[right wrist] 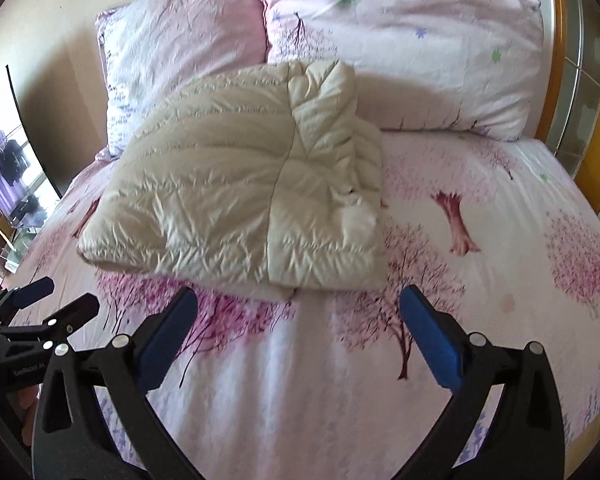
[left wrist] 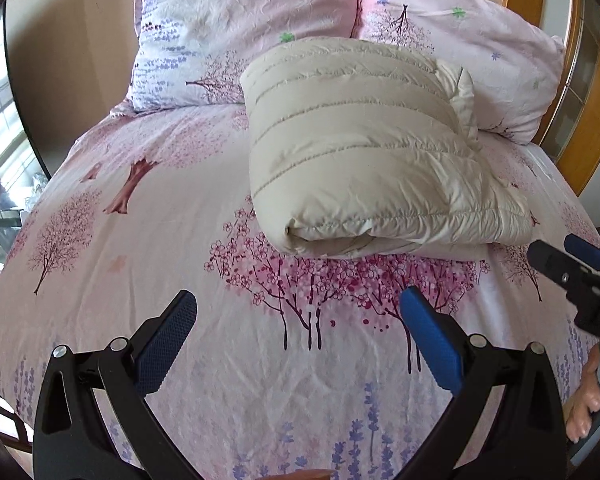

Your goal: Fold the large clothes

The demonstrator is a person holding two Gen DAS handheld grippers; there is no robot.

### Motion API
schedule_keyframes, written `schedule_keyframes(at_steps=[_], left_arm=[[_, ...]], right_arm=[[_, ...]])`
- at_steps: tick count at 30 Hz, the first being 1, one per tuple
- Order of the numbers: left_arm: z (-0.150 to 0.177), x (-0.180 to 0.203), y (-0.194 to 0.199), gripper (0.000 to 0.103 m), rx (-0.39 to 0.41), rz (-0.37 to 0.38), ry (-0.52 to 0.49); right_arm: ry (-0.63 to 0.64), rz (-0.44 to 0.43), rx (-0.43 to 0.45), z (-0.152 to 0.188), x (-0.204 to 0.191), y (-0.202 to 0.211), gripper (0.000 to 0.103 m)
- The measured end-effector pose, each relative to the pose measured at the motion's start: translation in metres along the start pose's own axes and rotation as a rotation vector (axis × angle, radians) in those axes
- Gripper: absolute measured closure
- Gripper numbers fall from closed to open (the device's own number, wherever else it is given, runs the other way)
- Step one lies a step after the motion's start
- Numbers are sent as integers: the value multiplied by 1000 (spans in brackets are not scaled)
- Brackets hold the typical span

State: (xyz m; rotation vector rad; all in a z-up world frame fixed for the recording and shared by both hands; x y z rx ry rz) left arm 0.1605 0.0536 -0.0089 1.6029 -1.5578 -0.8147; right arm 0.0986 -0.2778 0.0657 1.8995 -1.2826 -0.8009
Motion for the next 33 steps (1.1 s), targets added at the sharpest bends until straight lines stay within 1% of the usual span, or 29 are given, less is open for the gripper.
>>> schedule_keyframes(at_steps=[6, 13, 33], left_arm=[[3, 1, -9, 1, -57, -10, -4], [5, 3, -13, 1, -84, -5, -12], [4, 0, -20, 1, -100, -6, -11]], right_arm=[[12, 25, -35, 6, -7, -6, 2], [6, 37, -77, 13, -6, -17, 2], [5, 43, -97, 16, -5, -24, 2]])
Point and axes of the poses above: each gripper's, at about its wrist camera, not at the fingertips, and y roughly against the way its jaws point, x to its right, z to its underside, the point moved 3 cm from there along -y, roughly the way its jaws point, and after that the axes turned 7 degrees about -x, right-handed, at the moved point
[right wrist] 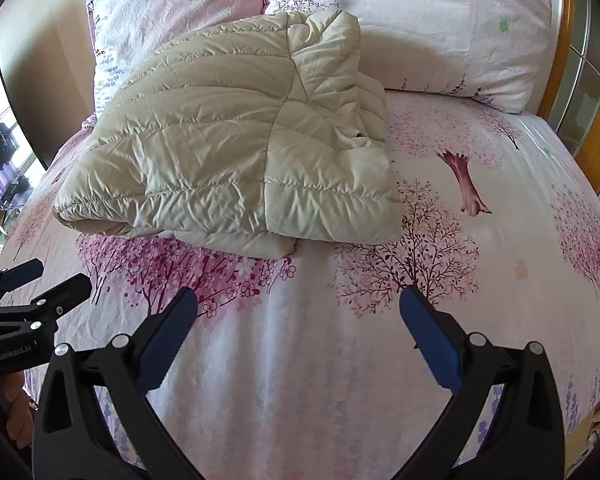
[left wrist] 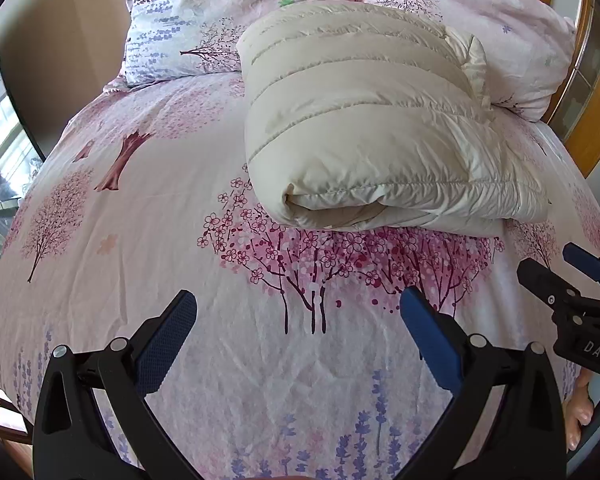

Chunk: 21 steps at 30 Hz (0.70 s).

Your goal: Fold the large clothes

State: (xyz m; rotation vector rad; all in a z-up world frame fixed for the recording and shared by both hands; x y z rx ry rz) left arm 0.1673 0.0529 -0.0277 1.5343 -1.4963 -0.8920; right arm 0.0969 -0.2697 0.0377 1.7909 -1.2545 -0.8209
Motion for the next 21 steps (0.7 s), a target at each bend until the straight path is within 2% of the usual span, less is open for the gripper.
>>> schedule_keyframes(at_steps=[21], left_arm=[[0, -2, -1, 1, -3, -2, 9]], right_arm=[[-10, -1, -5, 1, 0, -2, 2]])
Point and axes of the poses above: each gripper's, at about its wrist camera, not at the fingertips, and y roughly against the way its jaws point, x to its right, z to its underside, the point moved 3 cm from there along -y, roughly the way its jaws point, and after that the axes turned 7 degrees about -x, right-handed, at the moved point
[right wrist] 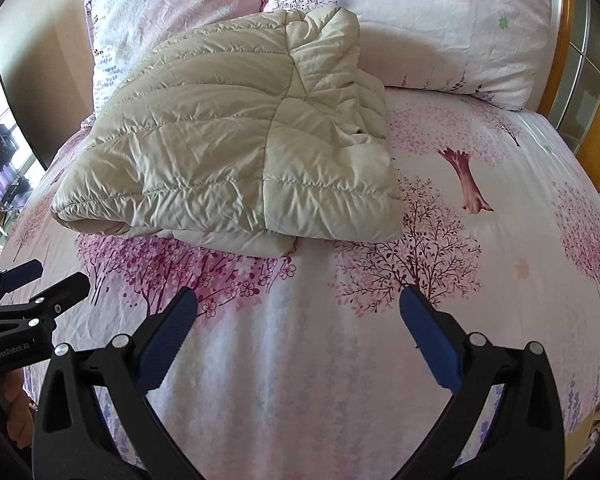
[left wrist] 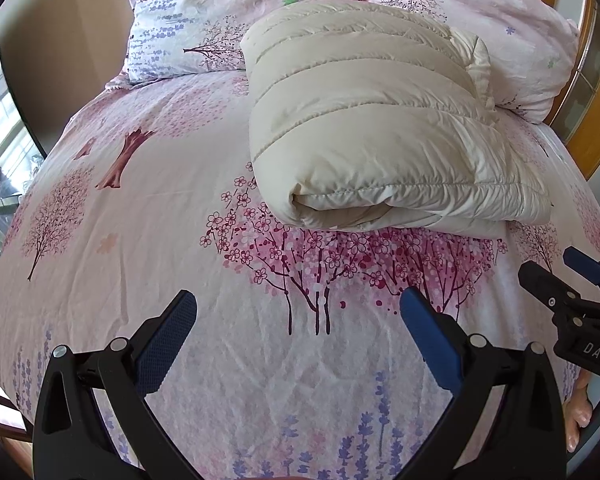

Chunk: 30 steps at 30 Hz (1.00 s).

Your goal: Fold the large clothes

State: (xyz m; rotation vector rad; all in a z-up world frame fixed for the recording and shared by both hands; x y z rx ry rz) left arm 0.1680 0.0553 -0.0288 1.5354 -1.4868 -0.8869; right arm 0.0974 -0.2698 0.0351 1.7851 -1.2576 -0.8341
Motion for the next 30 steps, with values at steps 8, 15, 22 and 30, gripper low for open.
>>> schedule_keyframes(at_steps=[8, 15, 22, 30], left_arm=[[0, -1, 0, 1, 1, 0, 0], [0, -1, 0, 1, 1, 0, 0], [0, -2, -1, 1, -1, 1, -1], [1, -2, -1, 1, -2, 1, -1]], right_arm=[[1, -1, 0, 0, 0, 0, 2], [-1, 0, 0, 0, 0, 0, 2], [-2, -1, 0, 0, -2, -1, 2], [-1, -3, -3, 1, -4, -2, 2]])
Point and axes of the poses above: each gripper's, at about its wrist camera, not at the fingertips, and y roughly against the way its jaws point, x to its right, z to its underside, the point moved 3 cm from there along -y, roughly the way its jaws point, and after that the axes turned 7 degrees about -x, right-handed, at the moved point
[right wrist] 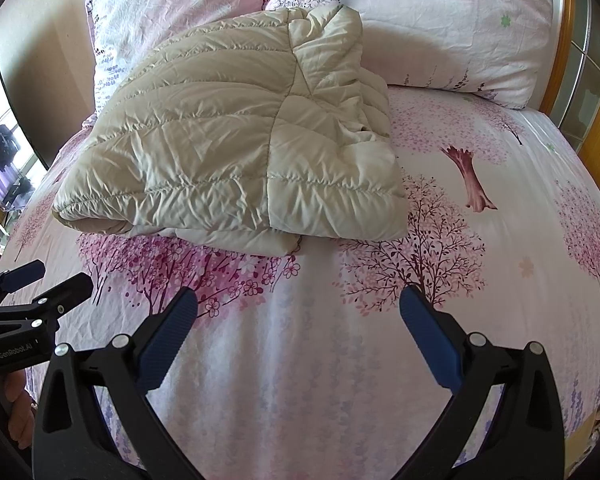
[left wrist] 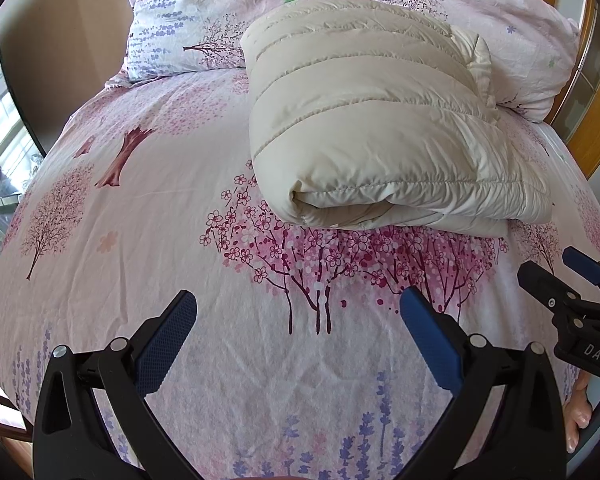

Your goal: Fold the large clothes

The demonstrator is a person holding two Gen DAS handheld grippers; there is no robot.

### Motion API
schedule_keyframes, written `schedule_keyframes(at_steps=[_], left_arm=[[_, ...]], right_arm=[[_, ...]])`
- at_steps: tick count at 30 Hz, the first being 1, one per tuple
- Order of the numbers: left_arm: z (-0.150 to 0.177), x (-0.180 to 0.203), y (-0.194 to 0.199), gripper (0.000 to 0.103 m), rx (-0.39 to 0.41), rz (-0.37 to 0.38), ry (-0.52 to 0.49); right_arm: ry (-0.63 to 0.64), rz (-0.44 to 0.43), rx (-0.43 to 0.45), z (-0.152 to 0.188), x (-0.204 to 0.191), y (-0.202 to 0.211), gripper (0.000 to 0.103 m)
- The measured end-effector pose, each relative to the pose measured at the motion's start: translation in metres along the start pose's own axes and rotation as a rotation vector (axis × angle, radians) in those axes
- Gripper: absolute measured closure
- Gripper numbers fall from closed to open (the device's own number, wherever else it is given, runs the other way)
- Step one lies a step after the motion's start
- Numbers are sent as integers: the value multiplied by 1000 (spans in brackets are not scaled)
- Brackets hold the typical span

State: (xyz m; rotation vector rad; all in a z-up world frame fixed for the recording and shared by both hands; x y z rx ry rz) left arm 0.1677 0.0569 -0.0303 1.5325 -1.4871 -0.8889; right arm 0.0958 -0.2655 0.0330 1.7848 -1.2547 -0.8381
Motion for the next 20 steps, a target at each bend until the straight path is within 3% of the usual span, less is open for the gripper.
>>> schedule_keyframes(at_steps=[20], left_arm=[[-1, -1, -4, 1, -11, 0, -3]], right_arm=[[-5, -4, -6, 1, -2, -3, 2]])
Point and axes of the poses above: each gripper's, at about its wrist camera, not at the fingertips, and y roughly against the way its jaws point, x to its right, z to its underside, the point moved 3 cm from there along -y, roughly the way its jaws point, and after that the axes turned 7 degrees about -x, right-handed, at the moved point
